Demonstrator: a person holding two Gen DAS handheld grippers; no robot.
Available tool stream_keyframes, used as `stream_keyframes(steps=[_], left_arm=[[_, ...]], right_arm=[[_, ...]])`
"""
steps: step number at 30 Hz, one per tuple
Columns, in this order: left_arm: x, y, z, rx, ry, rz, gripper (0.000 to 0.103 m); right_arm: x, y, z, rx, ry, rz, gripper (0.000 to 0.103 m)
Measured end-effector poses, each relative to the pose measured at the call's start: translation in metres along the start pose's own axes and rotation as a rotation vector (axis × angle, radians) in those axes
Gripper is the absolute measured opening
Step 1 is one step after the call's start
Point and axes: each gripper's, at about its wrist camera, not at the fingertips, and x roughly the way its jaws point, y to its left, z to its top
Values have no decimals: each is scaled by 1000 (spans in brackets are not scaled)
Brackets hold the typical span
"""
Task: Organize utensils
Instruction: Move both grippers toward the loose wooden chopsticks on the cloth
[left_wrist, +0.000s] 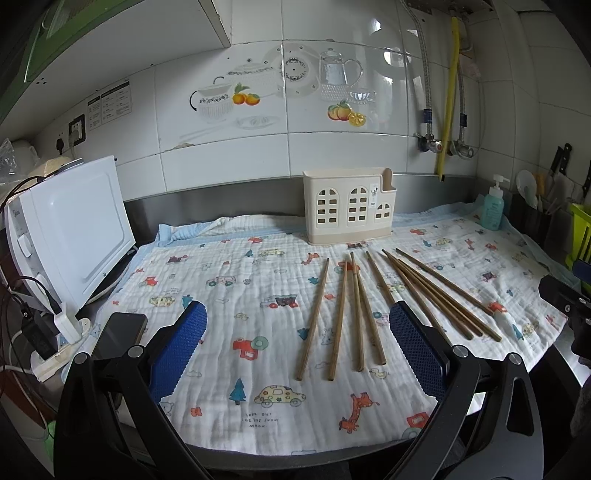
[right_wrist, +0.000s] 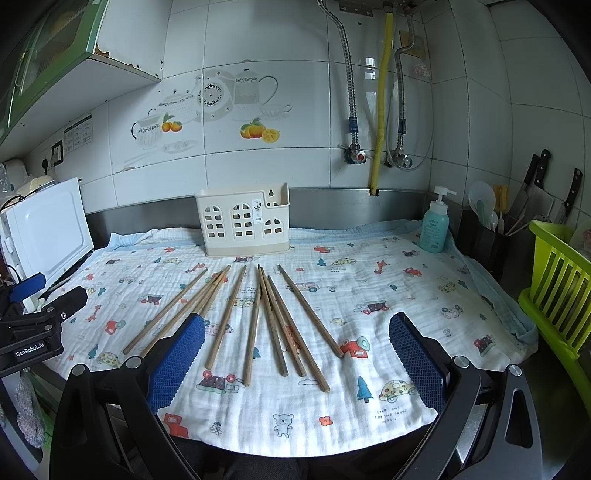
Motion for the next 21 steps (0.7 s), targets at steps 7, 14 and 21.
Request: stream_keyframes(steps=[7,14,21], left_arm=[[1,0,0,-1,4,-1,98],[3,-1,0,3,10,-1,98],[6,-2,1,6,14,-4,98]], right_arm=[[0,0,1,-1,0,-1,97],[3,2,0,0,2,1,97],[8,5,1,-1,7,5,97]])
